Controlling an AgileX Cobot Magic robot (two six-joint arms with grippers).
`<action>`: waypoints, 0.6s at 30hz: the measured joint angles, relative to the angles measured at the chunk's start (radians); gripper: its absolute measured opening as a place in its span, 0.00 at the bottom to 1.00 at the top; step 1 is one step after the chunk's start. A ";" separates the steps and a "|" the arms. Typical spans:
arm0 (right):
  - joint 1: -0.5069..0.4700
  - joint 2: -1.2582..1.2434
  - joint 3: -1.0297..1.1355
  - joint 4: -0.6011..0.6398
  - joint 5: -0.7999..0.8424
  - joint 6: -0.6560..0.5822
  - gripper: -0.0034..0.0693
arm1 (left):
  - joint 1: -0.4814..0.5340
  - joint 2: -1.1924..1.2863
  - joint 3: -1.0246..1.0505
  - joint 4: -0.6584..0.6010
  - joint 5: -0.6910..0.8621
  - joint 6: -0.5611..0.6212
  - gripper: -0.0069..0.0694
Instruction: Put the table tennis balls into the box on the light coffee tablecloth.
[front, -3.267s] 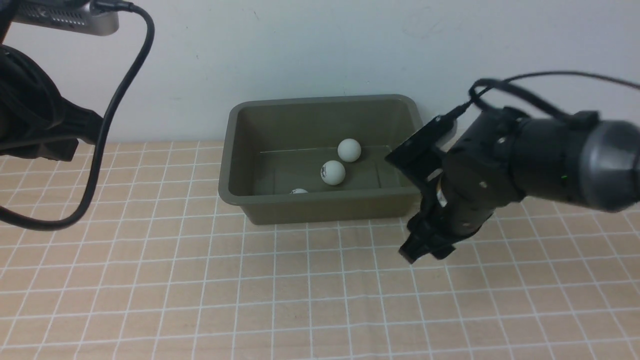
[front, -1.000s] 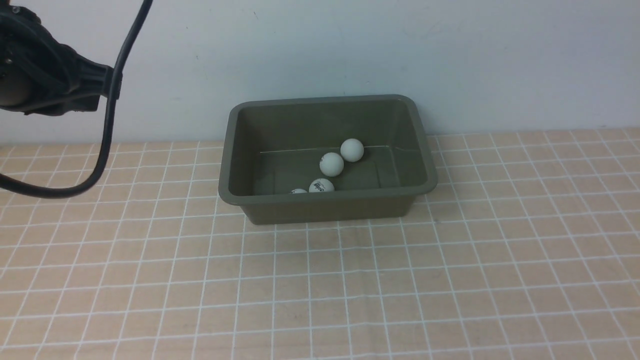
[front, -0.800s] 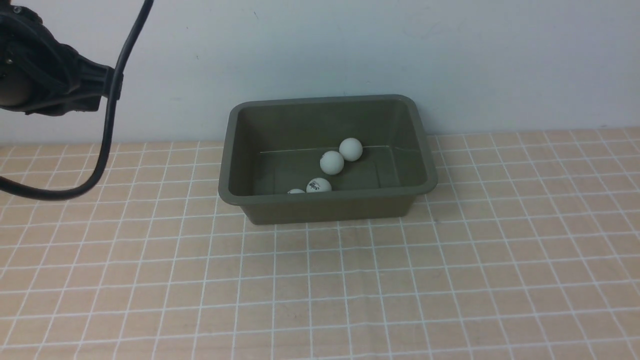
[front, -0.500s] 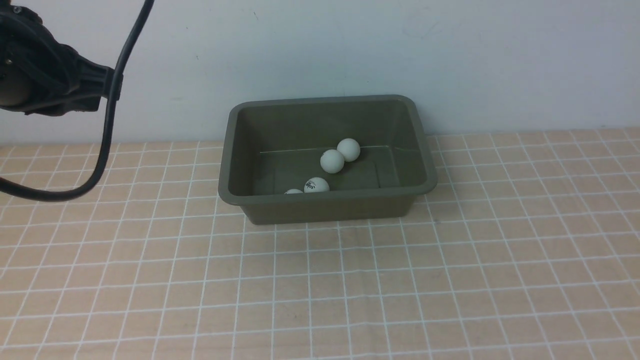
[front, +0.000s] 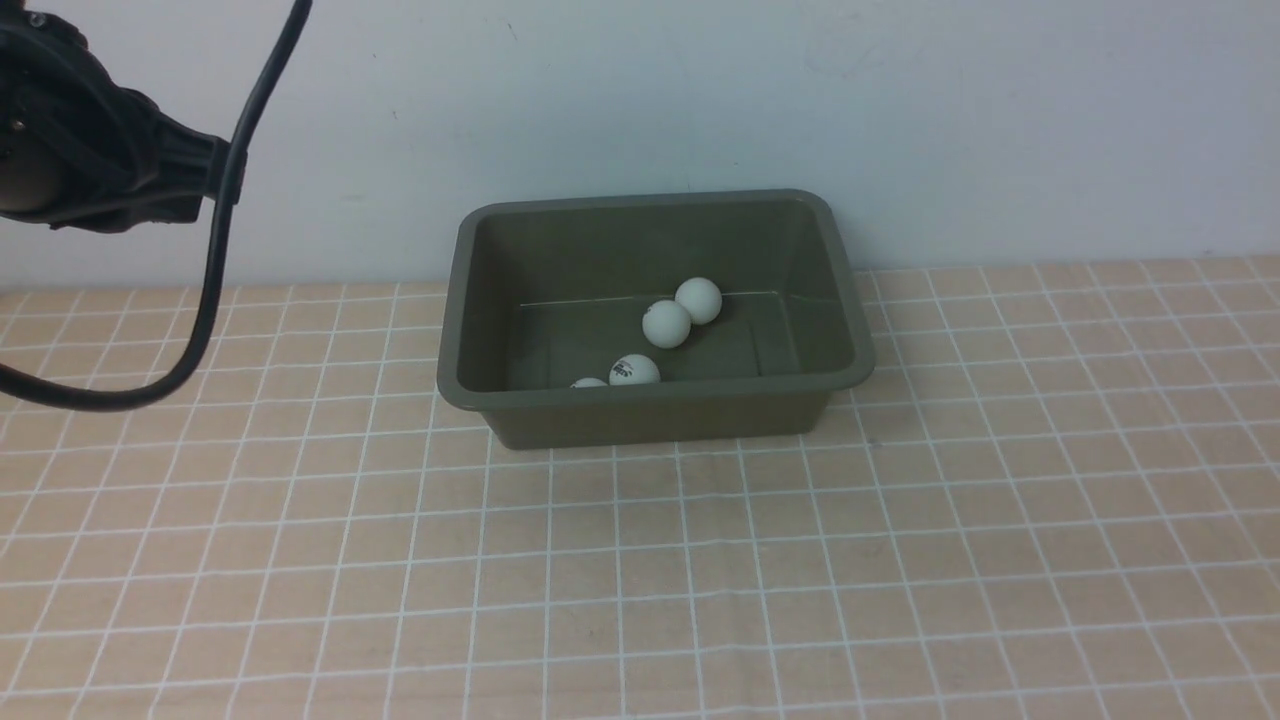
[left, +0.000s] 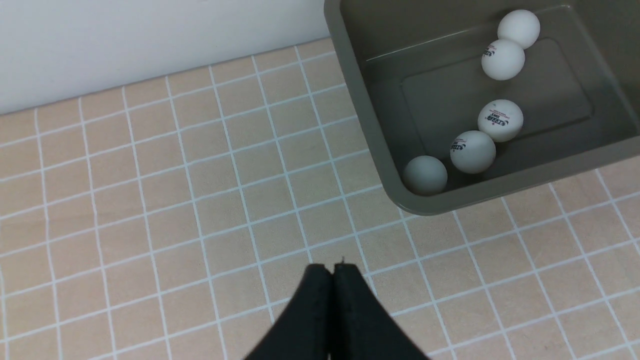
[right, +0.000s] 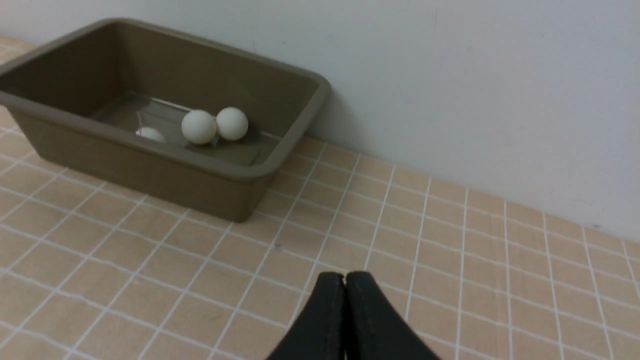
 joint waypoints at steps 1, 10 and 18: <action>0.000 0.000 0.000 0.000 -0.015 -0.008 0.02 | 0.000 0.000 0.000 0.000 0.000 0.002 0.00; 0.000 -0.049 0.000 -0.038 -0.019 -0.087 0.02 | 0.000 0.000 0.000 -0.001 0.003 0.019 0.00; 0.000 -0.153 0.000 -0.133 0.053 -0.101 0.02 | 0.000 0.000 0.000 -0.001 0.010 0.031 0.00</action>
